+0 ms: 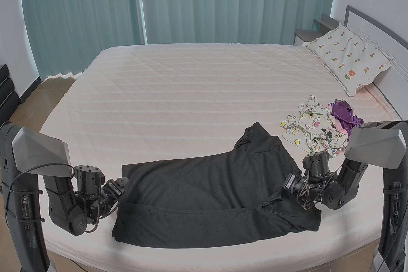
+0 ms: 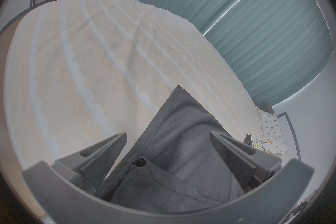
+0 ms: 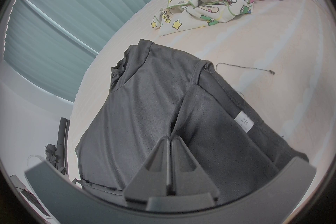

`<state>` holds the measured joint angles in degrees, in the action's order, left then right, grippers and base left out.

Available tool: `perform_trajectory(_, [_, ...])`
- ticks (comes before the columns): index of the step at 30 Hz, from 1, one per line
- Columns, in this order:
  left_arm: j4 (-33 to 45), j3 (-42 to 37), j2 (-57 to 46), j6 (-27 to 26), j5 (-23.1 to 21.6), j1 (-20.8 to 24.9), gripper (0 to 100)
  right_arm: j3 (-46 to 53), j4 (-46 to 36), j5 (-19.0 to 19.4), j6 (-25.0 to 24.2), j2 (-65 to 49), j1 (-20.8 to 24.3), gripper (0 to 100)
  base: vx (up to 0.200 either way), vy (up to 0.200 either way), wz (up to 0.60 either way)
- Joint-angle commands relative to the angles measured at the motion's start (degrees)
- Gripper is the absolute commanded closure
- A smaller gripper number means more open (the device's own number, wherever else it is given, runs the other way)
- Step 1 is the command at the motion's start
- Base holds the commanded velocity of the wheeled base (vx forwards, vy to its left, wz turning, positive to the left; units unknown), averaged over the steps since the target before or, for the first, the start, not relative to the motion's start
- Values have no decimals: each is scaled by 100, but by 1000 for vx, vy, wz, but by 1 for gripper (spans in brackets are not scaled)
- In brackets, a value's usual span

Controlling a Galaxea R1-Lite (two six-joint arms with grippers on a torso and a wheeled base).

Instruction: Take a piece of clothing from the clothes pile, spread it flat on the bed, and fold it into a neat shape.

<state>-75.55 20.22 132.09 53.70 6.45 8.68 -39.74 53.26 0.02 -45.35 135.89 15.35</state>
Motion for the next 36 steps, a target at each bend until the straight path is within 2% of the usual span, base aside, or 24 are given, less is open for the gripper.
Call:
perform_trajectory(1, [-4, 78, 116, 0, -3, -15, 0, 195, 9, 15, -9, -361, -32, 100, 0, 0, 0])
perform_trajectory(10, [-4, 113, 256, -9, 14, -24, 0, 1012, 9, 50, 9, -1337, 38, 100, 0, 0, 0])
perform_trajectory(16, [-4, -10, 256, 0, 23, -24, 0, 1091, -44, -20, 61, -1381, 179, 100, 0, 0, 0])
perform_trajectory(23, [-4, -36, 256, 0, 23, -15, 0, 1030, -659, -389, 158, -1794, 452, 100, 0, 0, 0])
perform_trajectory(33, [-4, -45, 265, 0, 23, -15, 0, 2084, -615, -459, 70, -2058, 988, 100, 0, 0, 0])
perform_trajectory(36, [-4, -54, 256, 0, 23, -15, 0, 2251, -615, -714, 26, -2022, 1093, 100, 0, 0, 0])
